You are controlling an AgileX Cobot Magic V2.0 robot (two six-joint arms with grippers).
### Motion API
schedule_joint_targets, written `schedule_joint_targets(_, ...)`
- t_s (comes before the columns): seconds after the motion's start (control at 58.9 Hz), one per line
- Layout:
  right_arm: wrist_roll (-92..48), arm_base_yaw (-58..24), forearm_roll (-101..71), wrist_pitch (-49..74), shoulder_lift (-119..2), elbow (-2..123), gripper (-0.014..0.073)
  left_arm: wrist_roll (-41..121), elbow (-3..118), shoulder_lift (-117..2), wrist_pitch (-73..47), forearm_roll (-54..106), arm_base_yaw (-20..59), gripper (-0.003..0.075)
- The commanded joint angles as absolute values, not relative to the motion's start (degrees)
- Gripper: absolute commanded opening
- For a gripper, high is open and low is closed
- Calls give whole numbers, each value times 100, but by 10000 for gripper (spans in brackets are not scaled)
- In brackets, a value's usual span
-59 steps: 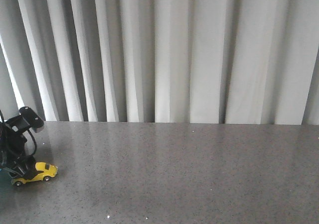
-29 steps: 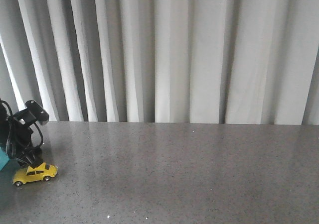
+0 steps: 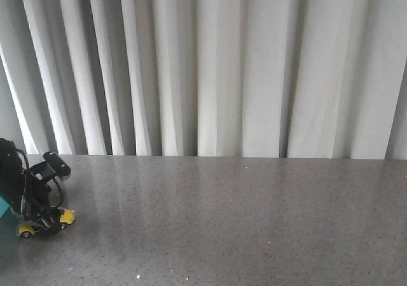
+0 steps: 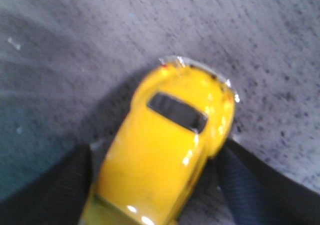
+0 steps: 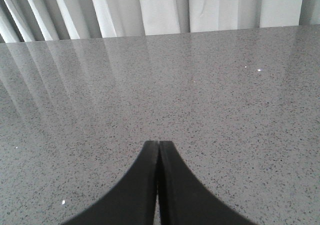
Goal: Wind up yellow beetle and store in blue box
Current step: 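Lift the car with the left gripper and carry it over the blue box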
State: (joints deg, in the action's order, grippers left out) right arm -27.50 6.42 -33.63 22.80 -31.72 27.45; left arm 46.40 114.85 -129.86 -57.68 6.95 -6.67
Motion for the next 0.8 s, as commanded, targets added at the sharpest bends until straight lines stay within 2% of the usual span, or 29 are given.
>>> schedule_joint_targets(0.0,-2799,636,-3460,1961,-3174,2891,-7,4619,11684,-12764,-5634,782,-665,494)
schedule_joint_targets(0.085,-2799,636,-3460,1961,-3174,2891,-7,4619,11722,-12756,-5615,782,-665,432)
schedule_joint_targets(0.17,-2799,636,-3460,1961,-3174,2891,-7,4590,11878,-12750,-5685,788,-665,328)
schedule_joint_targets(0.272,-2799,636,-3460,1961,-3174,2891,-7,4550,12140,-12748,-5771,975,-665,141)
schedule_joint_targets(0.373,-2799,636,-3460,1961,-3174,2891,-7,4426,12425,-12748,-5808,1370,-665,-10)
schedule_joint_targets(0.56,-2799,636,-3460,1961,-3174,2891,-7,4103,13050,-12557,-5889,2003,-665,-6)
schedule_joint_targets(0.781,-2799,636,-3460,1961,-3174,2891,-7,3623,13492,-11819,-5690,1749,-819,-6)
